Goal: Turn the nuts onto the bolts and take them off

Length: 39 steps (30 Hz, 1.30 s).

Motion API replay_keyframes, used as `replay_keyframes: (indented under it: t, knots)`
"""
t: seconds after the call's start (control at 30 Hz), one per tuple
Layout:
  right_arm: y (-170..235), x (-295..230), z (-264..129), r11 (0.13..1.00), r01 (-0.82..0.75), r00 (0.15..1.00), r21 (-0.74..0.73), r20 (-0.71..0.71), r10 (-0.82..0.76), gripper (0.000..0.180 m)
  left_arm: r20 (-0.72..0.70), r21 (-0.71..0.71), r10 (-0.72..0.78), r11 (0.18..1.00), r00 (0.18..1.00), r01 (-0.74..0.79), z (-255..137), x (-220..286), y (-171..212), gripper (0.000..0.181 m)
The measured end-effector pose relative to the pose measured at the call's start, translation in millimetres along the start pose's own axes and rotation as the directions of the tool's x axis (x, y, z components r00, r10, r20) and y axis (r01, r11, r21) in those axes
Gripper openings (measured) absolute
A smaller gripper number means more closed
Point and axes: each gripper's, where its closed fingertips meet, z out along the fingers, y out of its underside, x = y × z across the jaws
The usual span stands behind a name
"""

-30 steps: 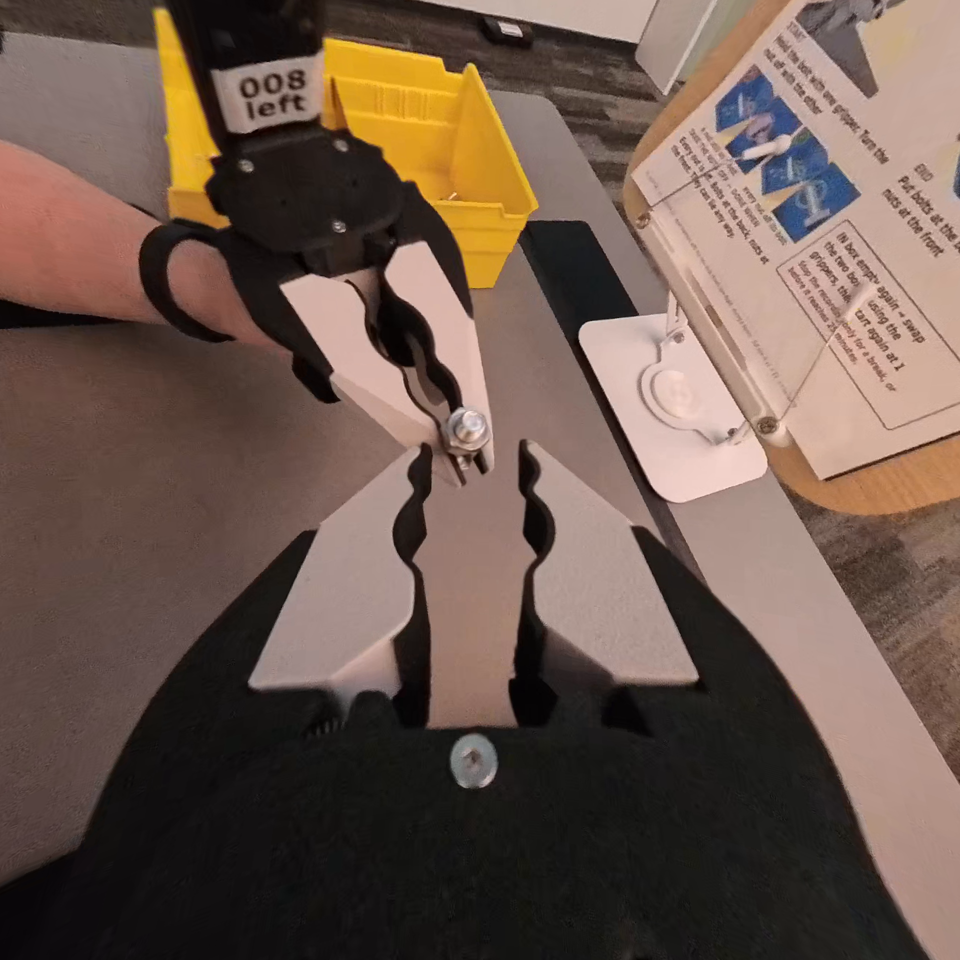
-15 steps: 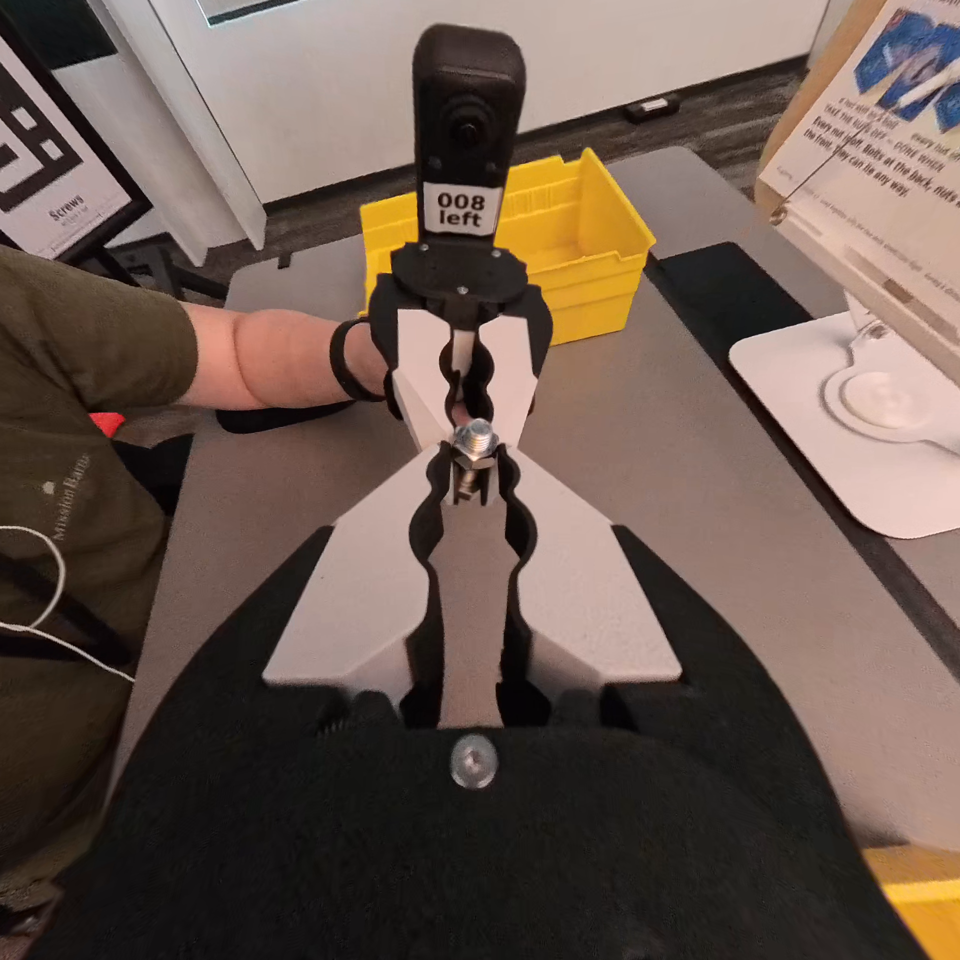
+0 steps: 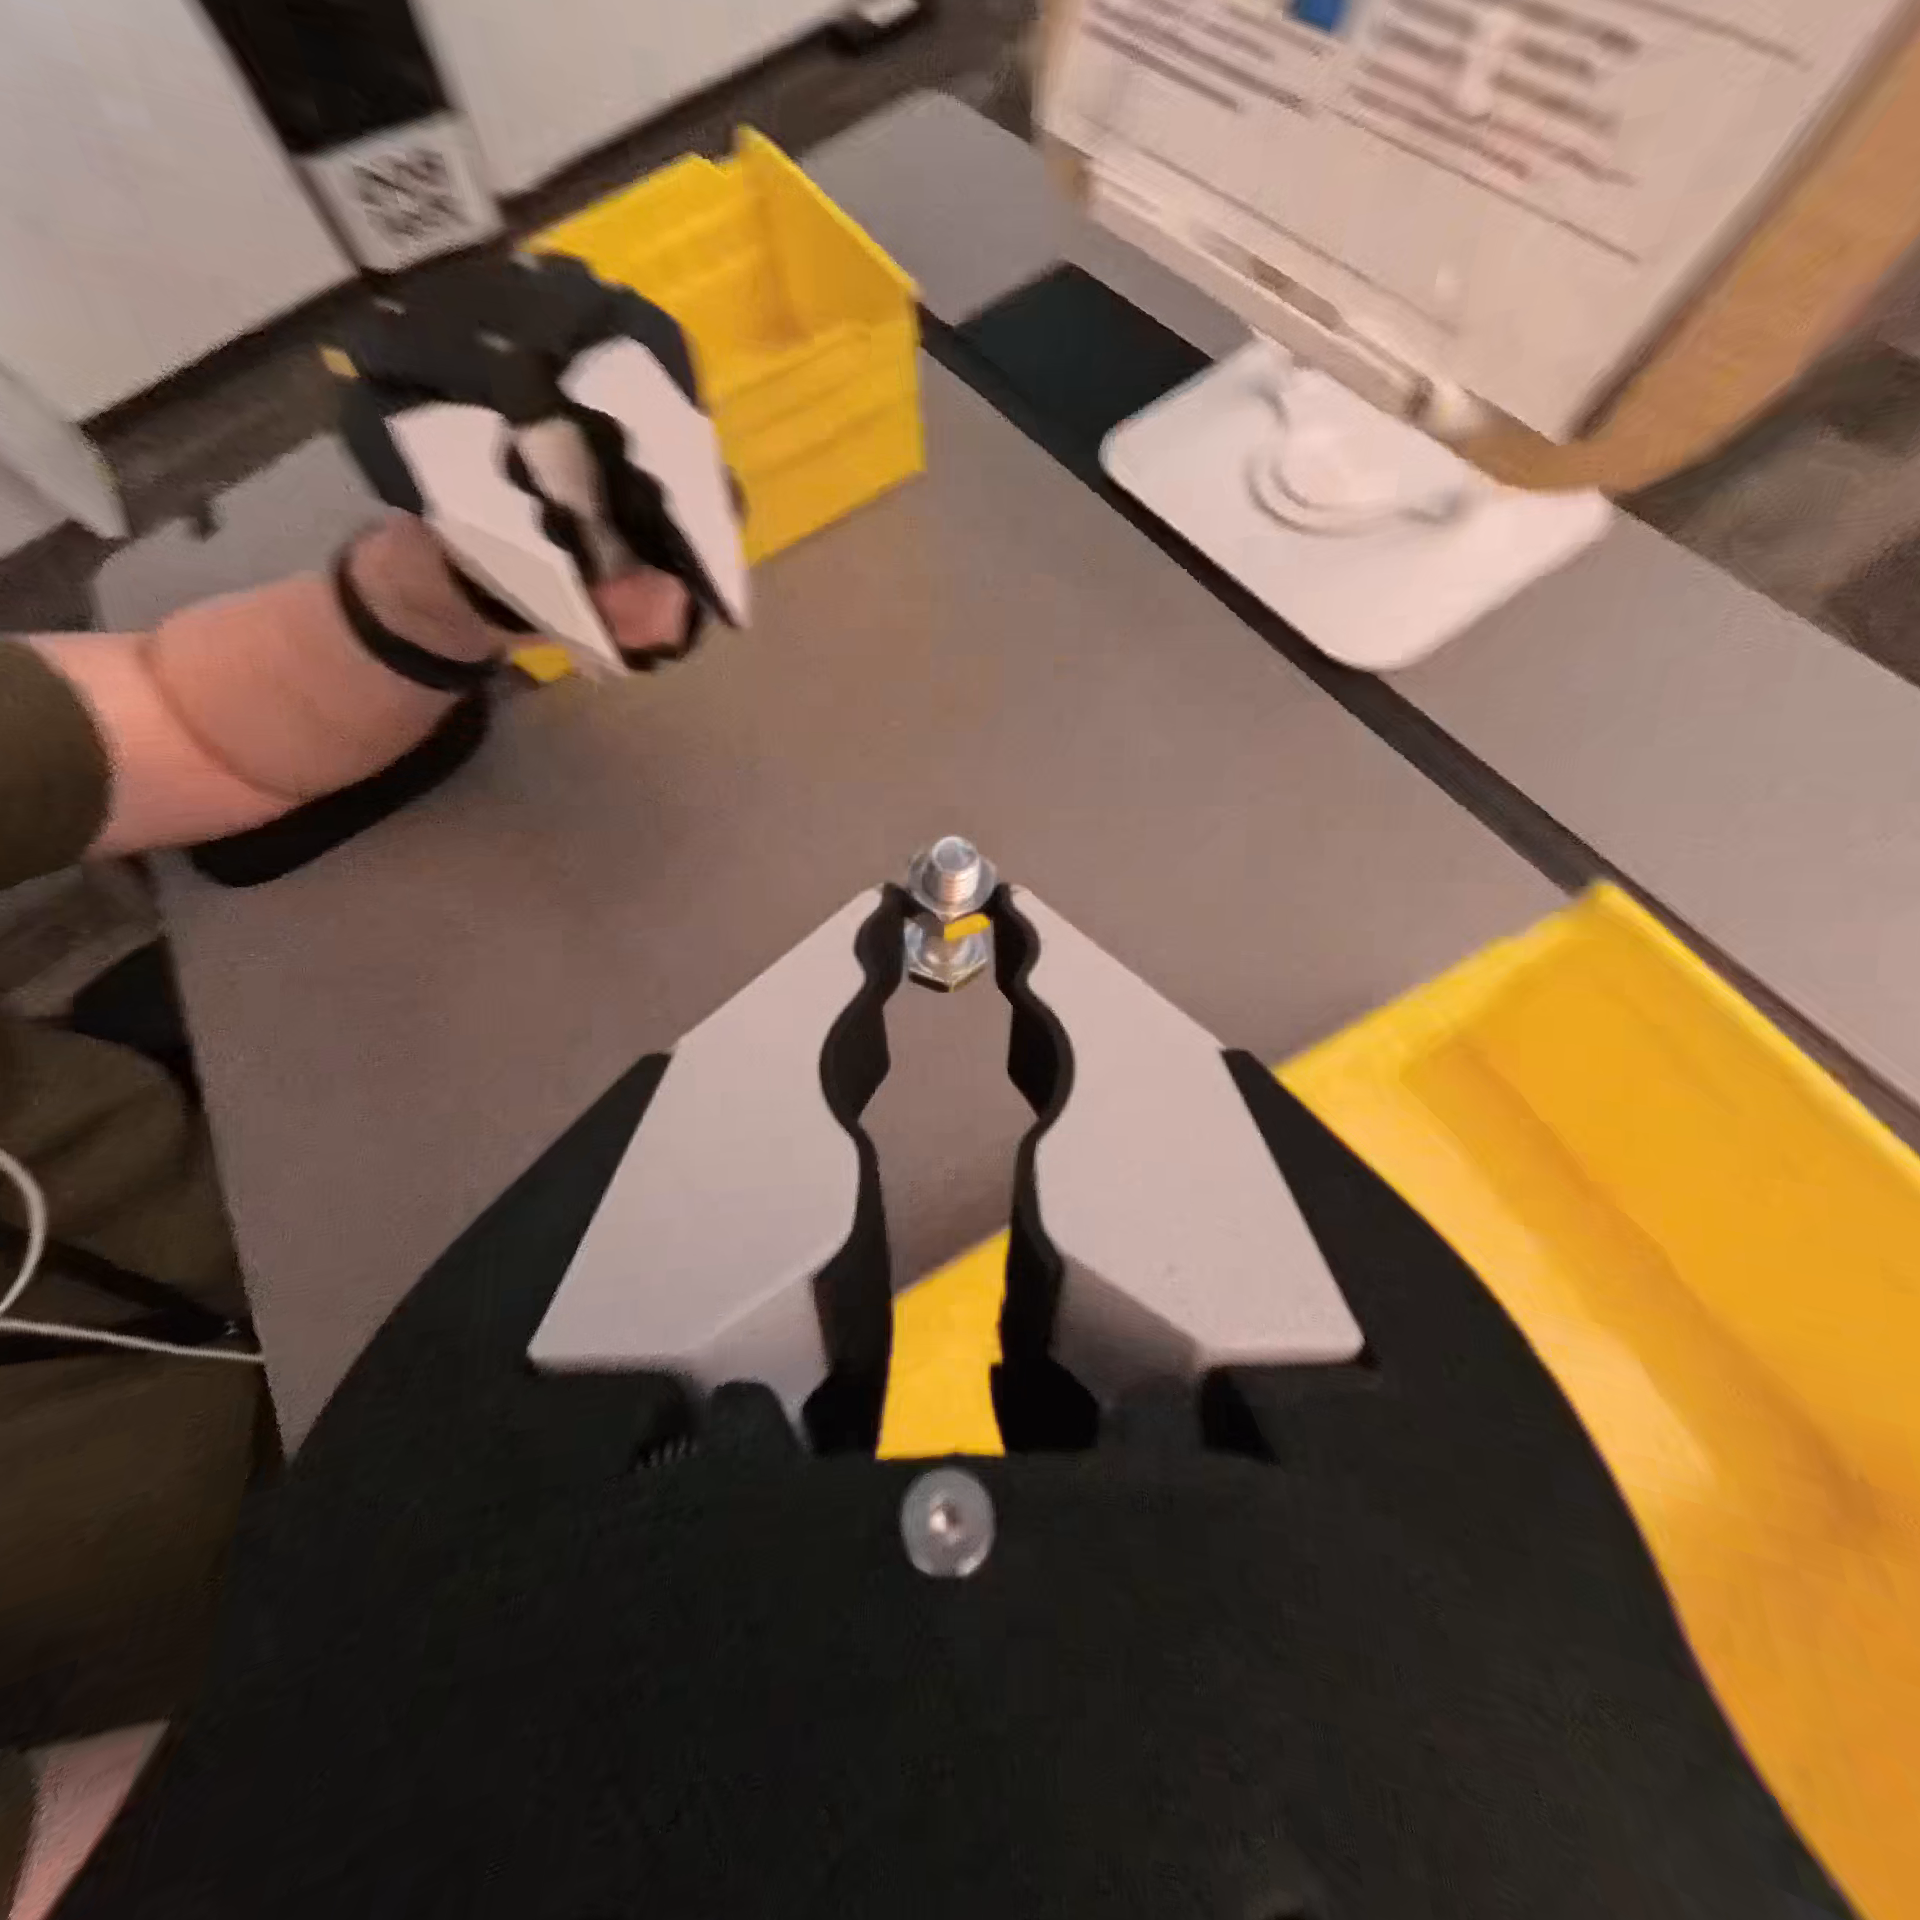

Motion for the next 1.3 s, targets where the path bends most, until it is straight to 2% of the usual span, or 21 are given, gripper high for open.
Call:
replay_keyframes:
  t: [0.1, 0.23, 0.33, 0.47, 0.63, 0.77, 0.87, 0.93, 1.03, 1.13, 1.2, 1.3]
  knots:
    - [47.2, 48.4, -29.4, 0.974, -0.200, 0.962, -0.106, -0.210, 0.175, 0.016, 0.013, -0.046, 0.013, 0.999, 1.000, -0.012, -1.7, 2.7, -1.2, 0.022]
    - [115.3, 90.6, -40.8, 0.853, -0.460, 0.856, -0.246, -0.379, 0.352, 0.016, 0.024, -0.102, 0.038, 0.994, 0.999, -0.035, -2.6, 7.7, -1.8, 0.019]
    - [158.7, 107.0, -25.8, 0.761, -0.520, 0.840, -0.388, -0.393, 0.374, 0.016, 0.012, -0.114, 0.030, 0.993, 0.999, -0.029, -3.2, 13.3, -4.8, 0.018]
    - [196.9, 115.5, -4.7, 0.640, -0.587, 0.809, -0.495, -0.379, 0.450, 0.016, -0.051, -0.109, -0.004, 0.994, 0.999, -0.002, -4.0, 27.4, -12.0, 0.017]
    - [220.8, 131.5, 3.4, 0.573, -0.610, 0.792, -0.547, -0.435, 0.428, 0.016, -0.011, -0.173, 0.069, 0.982, 0.998, -0.070, -16.4, 27.5, -17.7, 0.017]
    - [216.0, 138.7, 1.5, 0.597, -0.626, 0.779, -0.501, -0.437, 0.450, 0.020, 0.021, -0.214, 0.098, 0.973, 0.995, -0.091, -35.5, 27.3, -28.6, 0.018]
    - [194.9, 143.7, -4.3, 0.678, -0.602, 0.793, -0.422, -0.419, 0.443, 0.029, 0.107, -0.231, 0.145, 0.966, 0.984, -0.117, -62.2, 18.9, -44.3, 0.022]
    - [174.4, 148.2, -11.6, 0.750, -0.562, 0.810, -0.350, -0.418, 0.412, 0.029, 0.181, -0.322, 0.160, 0.942, 0.970, -0.095, -91.3, 13.1, -43.7, 0.025]
    - [143.3, 153.3, -22.5, 0.848, -0.469, 0.837, -0.247, -0.431, 0.338, 0.029, 0.317, -0.564, 0.185, 0.825, 0.930, 0.028, -153.8, 6.5, -12.3, 0.023]
    - [125.1, 154.9, -30.7, 0.895, -0.395, 0.845, -0.207, -0.465, 0.265, 0.029, 0.514, -0.742, 0.240, 0.606, 0.824, 0.287, -235.7, -2.1, 36.7, 0.014]
    - [116.6, 153.7, -33.1, 0.916, -0.352, 0.851, -0.194, -0.474, 0.227, 0.029, 0.632, -0.753, 0.266, 0.433, 0.728, 0.496, -288.0, -1.2, 68.1, 0.009]
    - [113.9, 149.2, -33.6, 0.925, -0.327, 0.862, -0.195, -0.462, 0.208, 0.029, 0.801, -0.589, 0.259, 0.176, 0.540, 0.789, -350.8, 11.6, 105.0, 0.001]
